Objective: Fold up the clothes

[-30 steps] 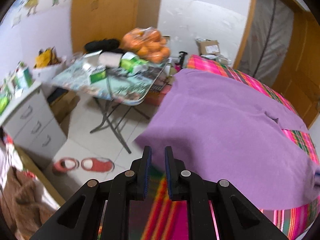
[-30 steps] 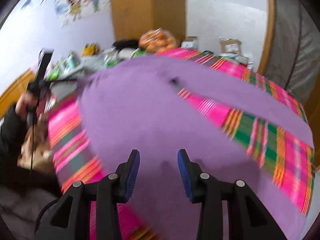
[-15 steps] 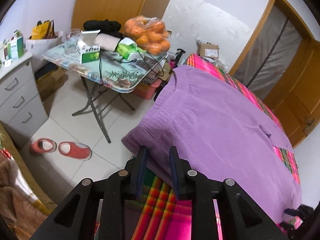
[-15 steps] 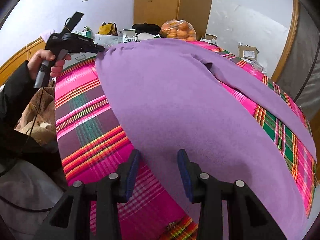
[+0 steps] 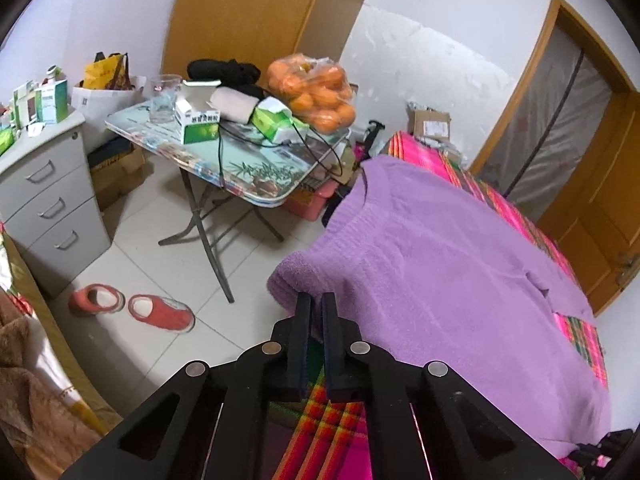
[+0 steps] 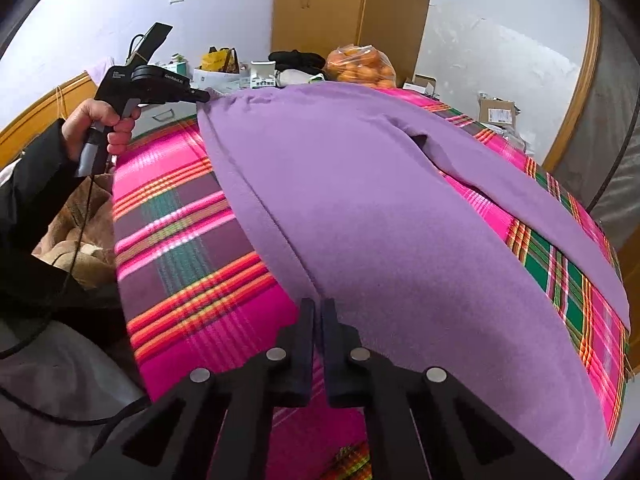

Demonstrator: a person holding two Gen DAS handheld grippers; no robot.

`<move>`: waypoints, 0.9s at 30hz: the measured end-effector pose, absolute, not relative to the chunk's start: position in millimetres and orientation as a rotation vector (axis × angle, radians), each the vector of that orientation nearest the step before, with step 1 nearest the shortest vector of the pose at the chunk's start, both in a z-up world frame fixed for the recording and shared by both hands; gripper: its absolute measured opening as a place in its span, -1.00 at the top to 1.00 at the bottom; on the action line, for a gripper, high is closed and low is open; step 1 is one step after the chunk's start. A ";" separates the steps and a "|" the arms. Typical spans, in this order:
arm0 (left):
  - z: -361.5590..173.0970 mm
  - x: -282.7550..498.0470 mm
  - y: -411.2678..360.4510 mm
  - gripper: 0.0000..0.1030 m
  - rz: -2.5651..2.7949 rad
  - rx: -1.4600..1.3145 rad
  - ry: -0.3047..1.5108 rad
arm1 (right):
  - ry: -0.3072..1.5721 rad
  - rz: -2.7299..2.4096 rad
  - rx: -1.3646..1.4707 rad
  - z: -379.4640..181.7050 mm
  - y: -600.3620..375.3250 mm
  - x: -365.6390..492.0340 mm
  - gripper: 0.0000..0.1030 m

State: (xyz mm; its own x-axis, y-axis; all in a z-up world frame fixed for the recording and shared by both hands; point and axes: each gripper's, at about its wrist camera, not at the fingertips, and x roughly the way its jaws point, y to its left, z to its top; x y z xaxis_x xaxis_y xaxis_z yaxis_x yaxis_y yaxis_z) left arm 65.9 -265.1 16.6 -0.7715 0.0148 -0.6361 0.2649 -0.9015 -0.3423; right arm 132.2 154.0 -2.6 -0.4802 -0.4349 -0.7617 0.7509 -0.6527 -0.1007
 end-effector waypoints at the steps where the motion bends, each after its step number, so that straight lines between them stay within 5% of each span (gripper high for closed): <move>1: 18.2 70.0 -267.7 0.90 -2.766 0.980 0.654 | 0.556 -2.147 0.939 -1.1 154.4 134.1 0.93; 15: 10.7 96.1 -287.0 0.95 -2.715 0.924 0.757 | 0.485 -2.081 0.956 -3.7 150.1 143.7 0.96; 27: 21.4 108.2 -283.2 1.00 -2.704 0.893 0.613 | 0.303 -2.127 0.942 7.0 186.4 139.6 0.80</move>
